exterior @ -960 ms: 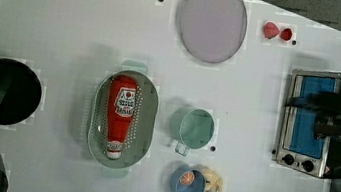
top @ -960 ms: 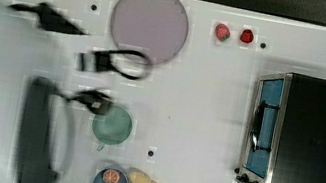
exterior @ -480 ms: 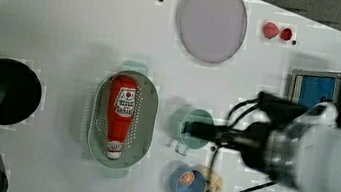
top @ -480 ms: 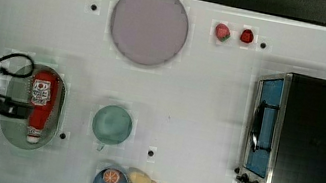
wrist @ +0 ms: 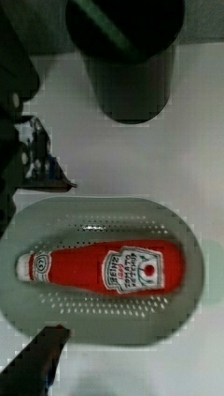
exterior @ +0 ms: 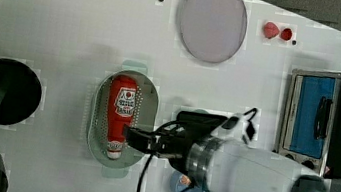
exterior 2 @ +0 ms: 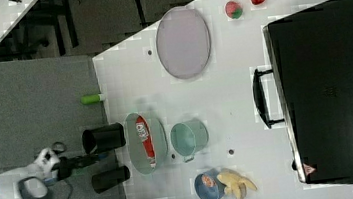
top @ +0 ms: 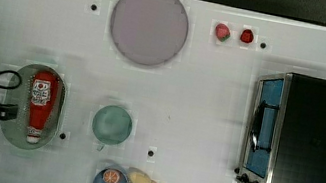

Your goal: Pick ketchup from strainer and place it on the table

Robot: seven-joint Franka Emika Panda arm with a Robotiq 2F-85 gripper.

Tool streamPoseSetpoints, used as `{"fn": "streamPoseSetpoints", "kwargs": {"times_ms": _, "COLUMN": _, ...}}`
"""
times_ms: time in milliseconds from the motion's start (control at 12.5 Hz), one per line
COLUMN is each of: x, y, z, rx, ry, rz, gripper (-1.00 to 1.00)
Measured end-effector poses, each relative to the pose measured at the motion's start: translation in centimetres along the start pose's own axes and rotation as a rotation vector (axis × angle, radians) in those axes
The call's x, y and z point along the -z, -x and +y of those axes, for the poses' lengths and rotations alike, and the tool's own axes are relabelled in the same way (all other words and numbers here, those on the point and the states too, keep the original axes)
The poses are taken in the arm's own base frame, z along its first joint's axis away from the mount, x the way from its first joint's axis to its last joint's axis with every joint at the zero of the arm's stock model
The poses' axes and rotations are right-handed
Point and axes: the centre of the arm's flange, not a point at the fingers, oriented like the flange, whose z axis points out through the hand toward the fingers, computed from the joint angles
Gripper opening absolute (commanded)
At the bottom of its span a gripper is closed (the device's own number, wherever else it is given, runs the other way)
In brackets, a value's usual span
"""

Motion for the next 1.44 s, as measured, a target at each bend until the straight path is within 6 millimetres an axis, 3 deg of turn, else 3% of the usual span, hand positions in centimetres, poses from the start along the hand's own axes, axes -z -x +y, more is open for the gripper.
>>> {"fn": "streamPoseSetpoints", "kwargs": {"times_ms": 400, "x": -12.1, "y": 0.8, "z": 4.4, "rx": -0.023, "ry": 0.006, "rz": -0.066, "gripper": 1.0}}
{"fn": "streamPoseSetpoints", "kwargs": {"times_ms": 640, "x": -16.8, "y": 0.9, "z": 5.7, "rx": -0.02, "ry": 0.02, "rz": -0.102, "gripper": 1.0}}
{"fn": "streamPoseSetpoints", "kwargs": {"times_ms": 800, "x": -17.8, "y": 0.0, "z": 6.2, "rx": -0.01, "ry": 0.032, "rz": -0.097, "gripper": 1.0}}
{"fn": "streamPoseSetpoints", "kwargs": {"times_ms": 1280, "x": -18.3, "y": -3.7, "z": 4.8, "rx": -0.016, "ry": -0.016, "rz": -0.027, "gripper": 1.0}}
{"fn": "streamPoseSetpoints", "kwargs": {"times_ms": 1360, "x": -19.1, "y": -3.9, "z": 4.7, "rx": -0.04, "ry": -0.019, "rz": -0.037, "gripper": 0.91}}
{"fn": "streamPoseSetpoints", "kwargs": {"times_ms": 1440, "x": -19.9, "y": -3.9, "z": 4.7, "rx": -0.045, "ry": -0.017, "rz": -0.043, "gripper": 0.67}}
